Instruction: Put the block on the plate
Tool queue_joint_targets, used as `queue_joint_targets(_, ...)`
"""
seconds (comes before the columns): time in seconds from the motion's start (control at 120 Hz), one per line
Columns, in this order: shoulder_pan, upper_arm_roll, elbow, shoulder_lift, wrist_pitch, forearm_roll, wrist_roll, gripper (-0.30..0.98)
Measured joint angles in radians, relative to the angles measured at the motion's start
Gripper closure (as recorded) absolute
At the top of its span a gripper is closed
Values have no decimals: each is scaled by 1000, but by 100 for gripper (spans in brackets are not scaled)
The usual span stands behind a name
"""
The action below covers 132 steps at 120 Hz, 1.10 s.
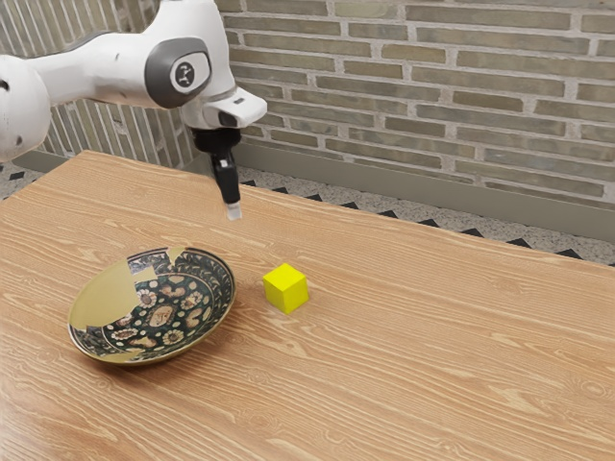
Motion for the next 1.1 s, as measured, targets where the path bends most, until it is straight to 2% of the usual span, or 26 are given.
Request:
queue_joint_targets(0.108,-28,2,9,45,30,3,-53,0)
queue_joint_targets(0.242,-54,5,5,76,82,58,-136,0)
queue_joint_targets(0.492,-27,12,4,187,163,-29,-259,0)
queue_joint_targets(0.725,2,12,116,344,222,-43,-334,0)
queue_joint_targets(1.1,4,12,128,475,332,-70,-405,0)
